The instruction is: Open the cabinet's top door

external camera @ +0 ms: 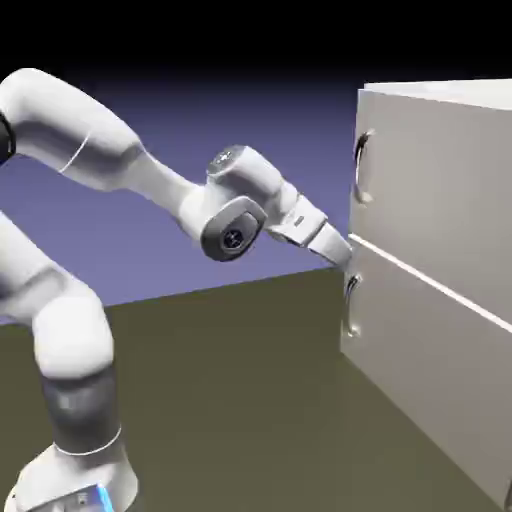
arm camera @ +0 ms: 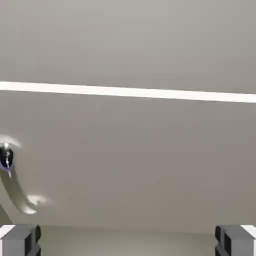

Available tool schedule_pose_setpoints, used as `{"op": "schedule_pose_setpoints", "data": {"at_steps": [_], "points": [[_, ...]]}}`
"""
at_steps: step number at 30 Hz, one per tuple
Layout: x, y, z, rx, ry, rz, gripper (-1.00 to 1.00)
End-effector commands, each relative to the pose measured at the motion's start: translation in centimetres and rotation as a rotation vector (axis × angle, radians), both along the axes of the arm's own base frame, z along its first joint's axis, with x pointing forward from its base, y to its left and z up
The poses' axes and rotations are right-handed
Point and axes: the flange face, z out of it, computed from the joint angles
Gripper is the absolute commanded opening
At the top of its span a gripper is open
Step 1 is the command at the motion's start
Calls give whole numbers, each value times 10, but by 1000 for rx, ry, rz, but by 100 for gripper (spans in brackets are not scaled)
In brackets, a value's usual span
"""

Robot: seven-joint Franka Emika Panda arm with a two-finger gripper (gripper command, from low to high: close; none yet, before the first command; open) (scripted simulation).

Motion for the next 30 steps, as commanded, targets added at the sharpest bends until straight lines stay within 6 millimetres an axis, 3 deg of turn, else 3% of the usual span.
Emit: {"op": "schedule_pose_setpoints", "data": {"at_steps": [1,16,30], "points": [[0,-2,7,4,-16,-8,0],[-9,-10,96,43,-252,-81,0],[-17,21,136,51,-455,-91,0]]}}
